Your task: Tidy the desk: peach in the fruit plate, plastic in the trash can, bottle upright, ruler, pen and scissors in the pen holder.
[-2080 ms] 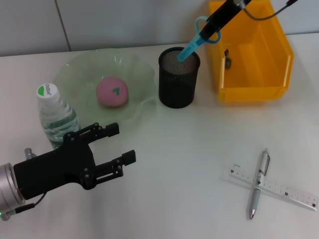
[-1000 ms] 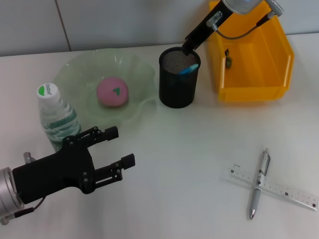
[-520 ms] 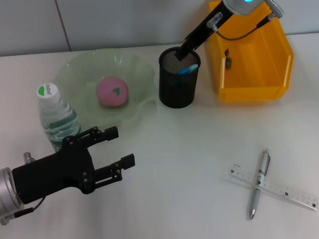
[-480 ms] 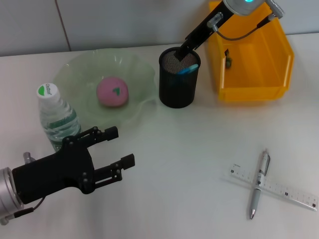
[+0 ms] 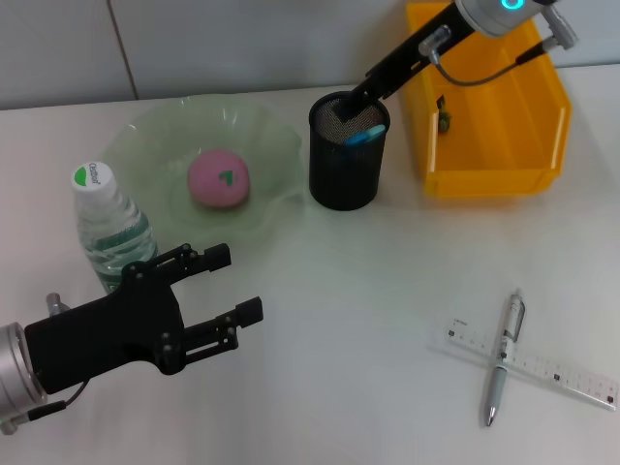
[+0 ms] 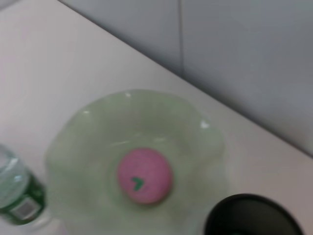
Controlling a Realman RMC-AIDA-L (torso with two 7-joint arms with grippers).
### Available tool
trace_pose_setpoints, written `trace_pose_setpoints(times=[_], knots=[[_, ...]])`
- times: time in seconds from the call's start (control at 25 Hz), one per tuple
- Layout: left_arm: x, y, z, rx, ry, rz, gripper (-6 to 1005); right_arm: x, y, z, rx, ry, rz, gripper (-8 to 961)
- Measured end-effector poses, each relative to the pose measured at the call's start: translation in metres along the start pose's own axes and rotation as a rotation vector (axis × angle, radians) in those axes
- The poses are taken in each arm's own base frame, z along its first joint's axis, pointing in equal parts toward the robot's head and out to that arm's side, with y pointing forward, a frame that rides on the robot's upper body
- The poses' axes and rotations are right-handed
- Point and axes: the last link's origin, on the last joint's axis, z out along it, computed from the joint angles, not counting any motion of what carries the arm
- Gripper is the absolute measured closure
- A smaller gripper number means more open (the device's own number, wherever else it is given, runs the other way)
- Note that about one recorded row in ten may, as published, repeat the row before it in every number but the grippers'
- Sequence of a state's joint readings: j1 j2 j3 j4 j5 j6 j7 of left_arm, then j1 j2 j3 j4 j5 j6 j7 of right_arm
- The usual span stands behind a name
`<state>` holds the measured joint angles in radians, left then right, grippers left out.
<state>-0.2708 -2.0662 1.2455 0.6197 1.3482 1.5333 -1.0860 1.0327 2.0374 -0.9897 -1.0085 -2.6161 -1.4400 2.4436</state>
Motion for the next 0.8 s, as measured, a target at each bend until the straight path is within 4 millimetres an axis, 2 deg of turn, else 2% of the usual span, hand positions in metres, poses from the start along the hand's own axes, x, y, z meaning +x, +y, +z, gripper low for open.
trace_pose_setpoints(times=[0.16, 0.24, 0.28, 0.32, 0.48, 0.8], knots=[[0.0, 0.0, 0.0, 0.0, 0.0, 0.0, 243, 0.015, 0.007, -0.014, -0.067, -0.006, 0.012, 150], [0.0, 0.0, 0.0, 0.002, -0.001, 0.002, 243, 0.026, 0.011, -0.021, -0.089, 0.005, 0.014, 150], [-0.001, 0.0, 0.0, 0.006, -0.003, 0.005, 243, 0.039, 0.016, -0.027, -0.109, 0.029, 0.018, 150], [-0.001, 0.0, 0.0, 0.006, -0.003, 0.005, 243, 0.039, 0.016, -0.027, -0.109, 0.029, 0.018, 150], [-0.003, -0.001, -0.001, 0.016, -0.009, 0.009, 243, 0.066, 0.025, -0.035, -0.147, 0.093, 0.028, 151], [-0.013, 0.004, 0.002, -0.026, -0.074, 0.023, 243, 0.119, 0.042, -0.027, -0.166, 0.253, -0.013, 153]])
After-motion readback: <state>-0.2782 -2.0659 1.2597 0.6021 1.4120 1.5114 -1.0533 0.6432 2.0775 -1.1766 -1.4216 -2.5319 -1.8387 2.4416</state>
